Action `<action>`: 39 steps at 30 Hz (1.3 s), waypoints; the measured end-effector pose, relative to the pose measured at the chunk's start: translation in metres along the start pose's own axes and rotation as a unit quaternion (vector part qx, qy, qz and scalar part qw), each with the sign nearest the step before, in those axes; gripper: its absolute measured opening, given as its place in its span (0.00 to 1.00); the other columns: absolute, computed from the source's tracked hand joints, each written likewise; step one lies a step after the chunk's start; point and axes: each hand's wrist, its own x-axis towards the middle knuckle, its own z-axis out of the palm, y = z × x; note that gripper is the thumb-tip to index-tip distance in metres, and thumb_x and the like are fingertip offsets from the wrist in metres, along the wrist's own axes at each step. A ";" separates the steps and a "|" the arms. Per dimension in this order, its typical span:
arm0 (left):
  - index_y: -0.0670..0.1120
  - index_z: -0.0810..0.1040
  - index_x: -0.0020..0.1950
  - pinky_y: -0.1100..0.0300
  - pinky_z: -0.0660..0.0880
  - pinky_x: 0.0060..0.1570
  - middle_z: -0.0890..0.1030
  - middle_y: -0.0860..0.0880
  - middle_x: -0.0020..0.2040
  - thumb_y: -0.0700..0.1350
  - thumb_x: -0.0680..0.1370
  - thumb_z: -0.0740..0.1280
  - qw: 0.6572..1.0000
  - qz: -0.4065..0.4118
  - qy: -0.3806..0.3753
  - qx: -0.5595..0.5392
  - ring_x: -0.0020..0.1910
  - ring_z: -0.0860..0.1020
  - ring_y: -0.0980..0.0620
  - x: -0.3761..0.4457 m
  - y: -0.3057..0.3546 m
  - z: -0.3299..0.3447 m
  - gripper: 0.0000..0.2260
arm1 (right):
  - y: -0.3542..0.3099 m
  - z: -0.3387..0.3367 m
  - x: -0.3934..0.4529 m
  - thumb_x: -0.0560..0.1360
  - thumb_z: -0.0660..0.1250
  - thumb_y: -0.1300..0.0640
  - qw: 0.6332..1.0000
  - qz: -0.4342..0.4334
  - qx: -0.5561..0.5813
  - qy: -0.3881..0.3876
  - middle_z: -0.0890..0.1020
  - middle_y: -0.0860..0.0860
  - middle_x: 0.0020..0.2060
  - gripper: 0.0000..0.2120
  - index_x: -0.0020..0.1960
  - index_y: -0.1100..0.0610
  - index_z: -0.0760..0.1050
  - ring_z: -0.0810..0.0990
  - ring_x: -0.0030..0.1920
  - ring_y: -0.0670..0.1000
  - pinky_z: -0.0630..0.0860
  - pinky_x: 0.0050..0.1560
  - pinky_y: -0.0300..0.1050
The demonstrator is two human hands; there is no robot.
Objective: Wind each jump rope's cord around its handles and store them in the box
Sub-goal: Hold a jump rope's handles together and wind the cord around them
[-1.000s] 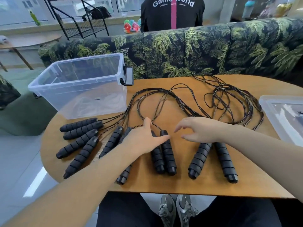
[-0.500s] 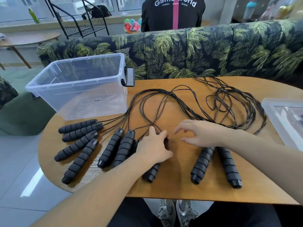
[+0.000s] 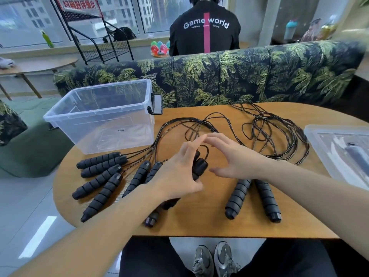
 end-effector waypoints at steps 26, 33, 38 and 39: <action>0.62 0.44 0.80 0.49 0.81 0.53 0.53 0.53 0.75 0.43 0.69 0.76 0.990 0.131 -0.005 -0.053 0.62 0.73 0.46 -0.016 0.023 -0.013 0.52 | -0.044 -0.022 -0.024 0.66 0.77 0.35 0.993 0.054 0.101 -0.039 0.81 0.45 0.59 0.40 0.72 0.36 0.61 0.81 0.57 0.51 0.79 0.57 0.49; 0.75 0.42 0.74 0.55 0.80 0.55 0.65 0.60 0.69 0.51 0.72 0.78 0.987 0.028 0.035 -0.153 0.54 0.77 0.60 -0.017 0.011 -0.006 0.50 | -0.036 -0.032 -0.035 0.74 0.75 0.54 0.967 0.102 0.226 0.061 0.82 0.32 0.35 0.08 0.52 0.51 0.81 0.80 0.37 0.33 0.72 0.41 0.26; 0.68 0.52 0.74 0.51 0.77 0.63 0.72 0.55 0.66 0.48 0.76 0.72 0.947 -0.071 0.040 -0.311 0.59 0.78 0.59 -0.009 0.025 0.027 0.37 | -0.039 -0.019 -0.017 0.74 0.75 0.55 0.954 0.145 0.244 0.096 0.86 0.49 0.42 0.03 0.46 0.53 0.83 0.84 0.40 0.50 0.82 0.45 0.48; 0.65 0.54 0.74 0.52 0.74 0.66 0.72 0.53 0.68 0.48 0.76 0.68 0.933 -0.077 0.033 -0.350 0.62 0.76 0.60 -0.009 0.028 0.030 0.32 | -0.039 -0.018 -0.013 0.75 0.75 0.55 0.953 0.145 0.247 0.103 0.86 0.52 0.41 0.03 0.46 0.54 0.83 0.84 0.41 0.55 0.83 0.44 0.52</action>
